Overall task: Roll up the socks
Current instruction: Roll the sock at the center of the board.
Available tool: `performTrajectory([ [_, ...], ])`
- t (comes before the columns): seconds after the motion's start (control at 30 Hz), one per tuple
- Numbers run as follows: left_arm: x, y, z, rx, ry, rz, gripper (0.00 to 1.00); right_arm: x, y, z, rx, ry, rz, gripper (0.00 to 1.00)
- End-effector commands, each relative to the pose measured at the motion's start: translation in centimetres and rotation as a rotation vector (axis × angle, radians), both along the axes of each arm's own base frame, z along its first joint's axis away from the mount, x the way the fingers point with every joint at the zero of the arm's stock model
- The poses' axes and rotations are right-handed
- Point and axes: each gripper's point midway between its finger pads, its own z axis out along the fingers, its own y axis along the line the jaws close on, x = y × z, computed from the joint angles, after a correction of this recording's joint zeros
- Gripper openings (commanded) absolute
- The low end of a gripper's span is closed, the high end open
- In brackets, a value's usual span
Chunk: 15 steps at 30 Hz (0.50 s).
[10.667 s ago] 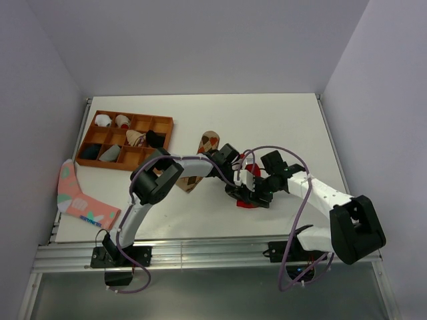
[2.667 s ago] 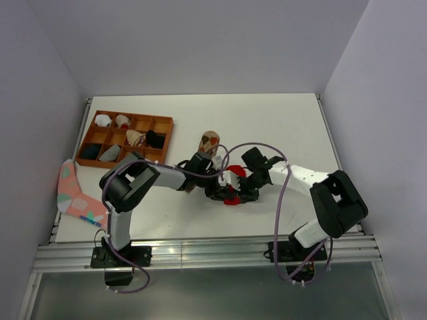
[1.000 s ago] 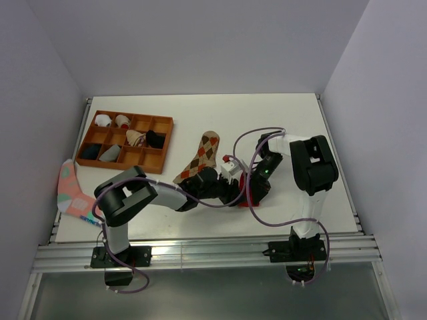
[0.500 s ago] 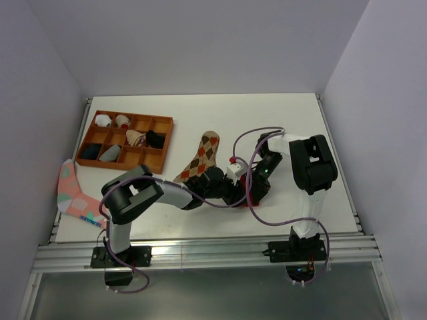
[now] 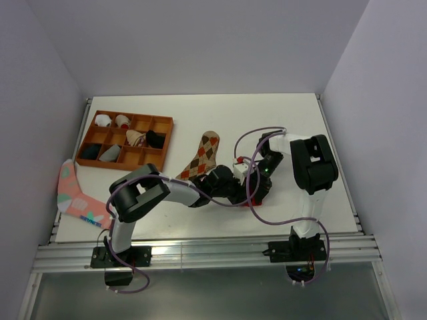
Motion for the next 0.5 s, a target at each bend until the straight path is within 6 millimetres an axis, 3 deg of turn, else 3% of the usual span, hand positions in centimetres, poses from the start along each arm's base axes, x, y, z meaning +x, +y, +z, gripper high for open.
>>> performTrajectory([
  [0.0,-1.4,-0.4,-2.1,0.072,0.003,-0.029,0.09,2.4,1.1,-0.3,0.024,-0.095,-0.066,0.38],
  [0.13,-1.6,-0.4,-2.7,0.090,0.013,-0.014,0.01,3.0,1.1,0.3,0.002,-0.124,-0.125,0.45],
  [0.47,-1.3,-0.3,-3.7,0.117,0.031,0.025,0.00,6.3,-0.5,2.4,-0.023,-0.205,-0.324,0.50],
])
